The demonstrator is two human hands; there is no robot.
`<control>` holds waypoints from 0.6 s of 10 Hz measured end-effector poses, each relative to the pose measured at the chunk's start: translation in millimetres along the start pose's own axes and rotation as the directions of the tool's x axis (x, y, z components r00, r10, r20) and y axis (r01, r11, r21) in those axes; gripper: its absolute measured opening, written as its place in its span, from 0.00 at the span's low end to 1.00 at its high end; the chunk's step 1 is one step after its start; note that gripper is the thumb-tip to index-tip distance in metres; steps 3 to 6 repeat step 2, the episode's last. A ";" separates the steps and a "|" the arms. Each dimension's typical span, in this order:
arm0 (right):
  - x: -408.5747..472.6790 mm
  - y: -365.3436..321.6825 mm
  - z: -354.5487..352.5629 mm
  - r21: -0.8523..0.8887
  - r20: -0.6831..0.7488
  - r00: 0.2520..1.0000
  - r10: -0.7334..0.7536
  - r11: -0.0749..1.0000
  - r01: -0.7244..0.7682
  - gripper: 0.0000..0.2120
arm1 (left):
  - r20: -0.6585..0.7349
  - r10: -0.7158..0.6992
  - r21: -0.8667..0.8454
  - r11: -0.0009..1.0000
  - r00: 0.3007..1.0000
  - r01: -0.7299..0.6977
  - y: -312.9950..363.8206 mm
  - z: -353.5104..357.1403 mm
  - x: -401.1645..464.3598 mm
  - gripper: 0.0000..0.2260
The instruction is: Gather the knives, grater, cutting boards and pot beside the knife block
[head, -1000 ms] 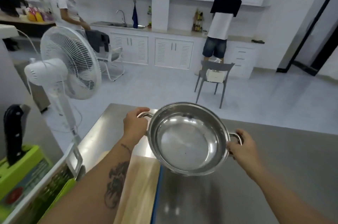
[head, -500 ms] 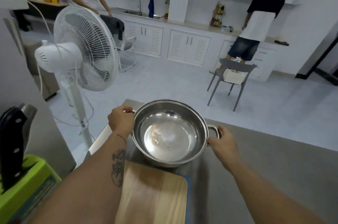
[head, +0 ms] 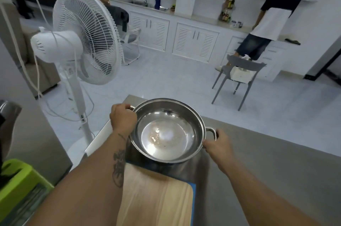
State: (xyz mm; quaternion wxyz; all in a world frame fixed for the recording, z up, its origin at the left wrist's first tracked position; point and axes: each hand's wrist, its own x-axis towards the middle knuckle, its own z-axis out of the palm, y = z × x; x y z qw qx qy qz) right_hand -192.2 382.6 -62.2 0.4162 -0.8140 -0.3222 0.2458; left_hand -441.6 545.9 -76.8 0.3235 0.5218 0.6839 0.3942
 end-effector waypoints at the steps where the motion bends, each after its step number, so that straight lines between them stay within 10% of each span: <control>1: 2.8 1.2 -1.4 -0.011 0.044 0.999 -0.015 1.000 0.016 0.12 | 0.033 -0.003 0.065 0.998 0.999 0.001 6.4 -8.4 -4.1 0.17; 2: 0.9 6.4 -9.7 -0.037 0.065 0.998 0.021 0.999 -0.019 0.28 | -0.025 0.040 0.173 0.984 0.999 -0.035 16.6 -13.2 -15.0 0.19; 6: 0.9 6.4 -9.7 -0.037 0.065 0.998 0.021 0.999 -0.019 0.28 | -0.025 0.040 0.173 0.984 0.999 -0.035 16.6 -13.2 -15.0 0.19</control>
